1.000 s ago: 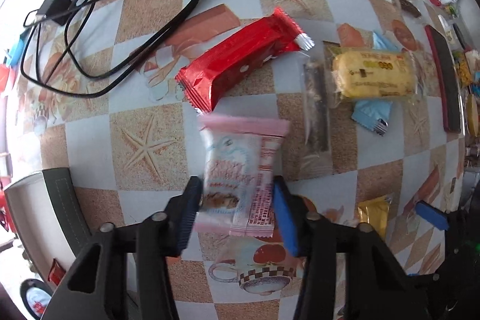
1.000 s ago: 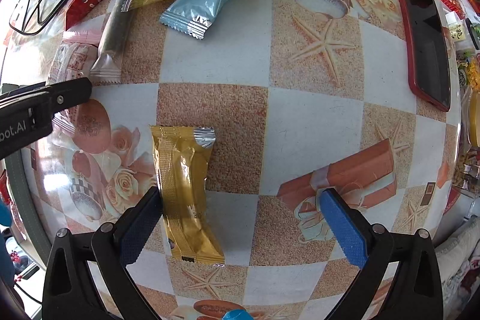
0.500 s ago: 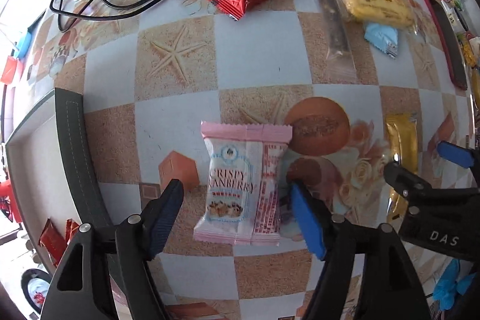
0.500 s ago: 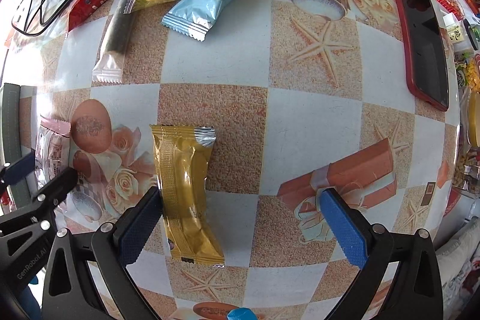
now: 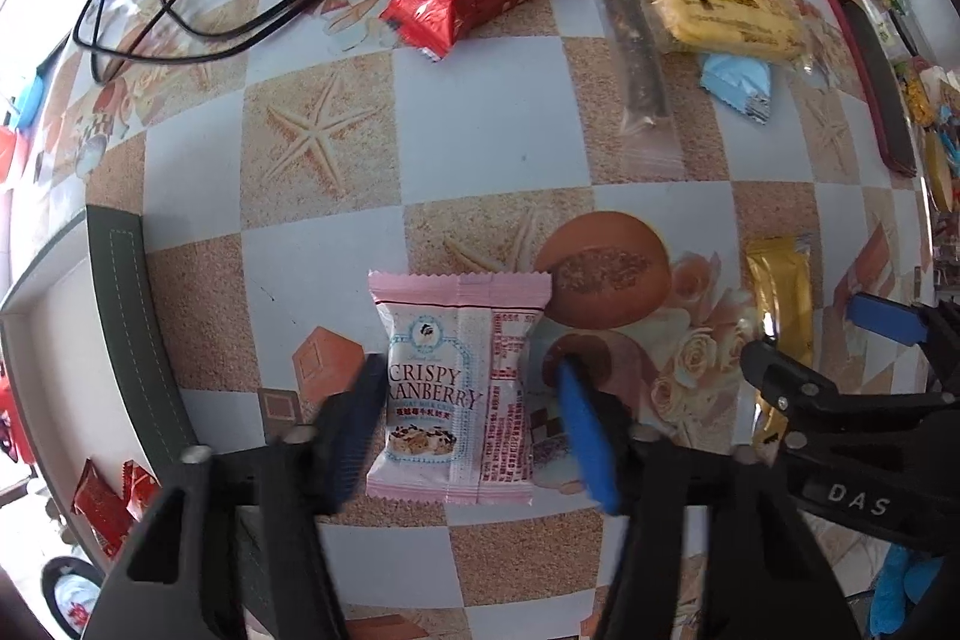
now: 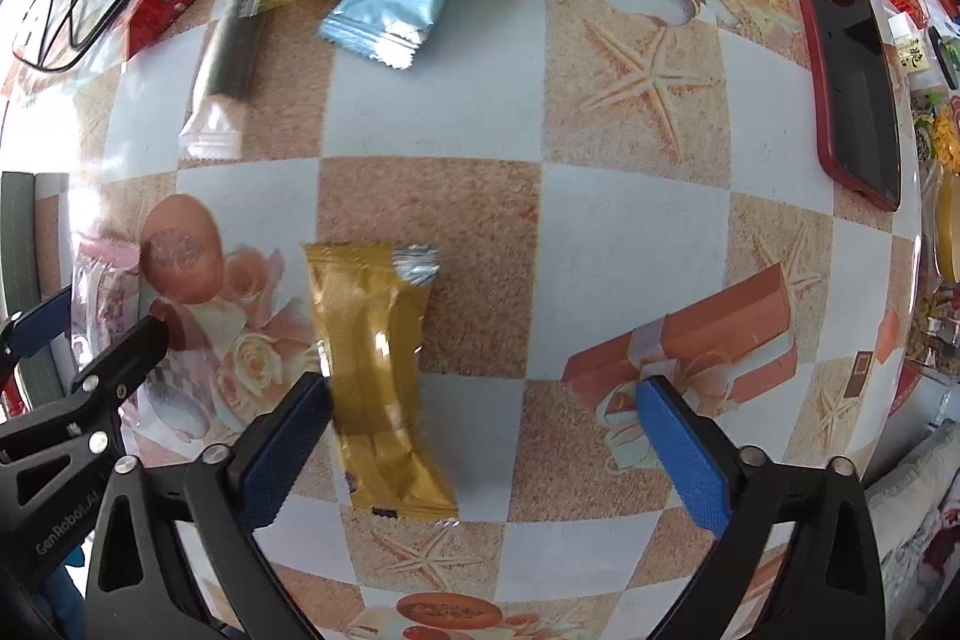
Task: Organize snacks
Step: 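Grasp the pink Crispy Cranberry pack with left tool while right tool grasps the gold bar, then carry the pink pack and gold bar into the white tray and open both tools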
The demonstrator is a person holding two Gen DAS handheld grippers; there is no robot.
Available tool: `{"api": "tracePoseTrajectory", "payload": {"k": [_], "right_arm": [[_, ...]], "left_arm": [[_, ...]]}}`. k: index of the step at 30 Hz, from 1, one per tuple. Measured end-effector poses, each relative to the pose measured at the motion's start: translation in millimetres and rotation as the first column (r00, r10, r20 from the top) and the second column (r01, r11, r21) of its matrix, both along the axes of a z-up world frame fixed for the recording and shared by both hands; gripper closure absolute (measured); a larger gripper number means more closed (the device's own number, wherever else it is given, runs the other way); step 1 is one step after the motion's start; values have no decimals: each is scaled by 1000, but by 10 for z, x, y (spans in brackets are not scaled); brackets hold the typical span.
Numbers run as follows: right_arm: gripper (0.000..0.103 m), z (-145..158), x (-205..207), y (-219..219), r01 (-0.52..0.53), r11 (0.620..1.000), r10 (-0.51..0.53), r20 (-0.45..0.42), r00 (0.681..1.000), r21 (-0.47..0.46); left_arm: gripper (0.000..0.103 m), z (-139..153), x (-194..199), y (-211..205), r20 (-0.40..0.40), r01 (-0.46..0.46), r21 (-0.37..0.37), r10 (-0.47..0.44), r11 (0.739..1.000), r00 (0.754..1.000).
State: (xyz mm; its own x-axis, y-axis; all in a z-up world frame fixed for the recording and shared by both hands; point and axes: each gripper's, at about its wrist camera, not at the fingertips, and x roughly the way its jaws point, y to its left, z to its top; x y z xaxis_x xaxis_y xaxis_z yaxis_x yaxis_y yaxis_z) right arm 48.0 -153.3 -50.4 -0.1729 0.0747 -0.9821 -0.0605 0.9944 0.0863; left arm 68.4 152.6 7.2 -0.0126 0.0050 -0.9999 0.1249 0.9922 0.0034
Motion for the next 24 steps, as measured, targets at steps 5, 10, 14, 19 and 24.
{"api": "tracePoseTrajectory", "payload": {"k": [5, 10, 14, 19, 24], "right_arm": [[76, 202, -60, 186, -66, 998, 66, 51, 997, 2], [79, 272, -126, 187, -14, 996, 11, 25, 1000, 93], [79, 362, -235, 140, 17, 989, -18, 12, 1000, 144], [79, 505, -363, 151, 20, 987, -21, 7, 1000, 156], [79, 696, -527, 251, -3, 987, 0, 19, 1000, 158]], "left_arm": [[60, 28, -58, 15, -9, 4, -44, -4, 999, 1000], [60, 160, -212, 176, 11, -11, -62, 11, 998, 1000], [60, 361, -407, 254, 47, 2, -64, 1, 998, 999], [60, 521, -586, 352, 66, -19, -79, 24, 997, 998], [60, 708, -676, 457, 87, -25, -85, 33, 996, 996]]}}
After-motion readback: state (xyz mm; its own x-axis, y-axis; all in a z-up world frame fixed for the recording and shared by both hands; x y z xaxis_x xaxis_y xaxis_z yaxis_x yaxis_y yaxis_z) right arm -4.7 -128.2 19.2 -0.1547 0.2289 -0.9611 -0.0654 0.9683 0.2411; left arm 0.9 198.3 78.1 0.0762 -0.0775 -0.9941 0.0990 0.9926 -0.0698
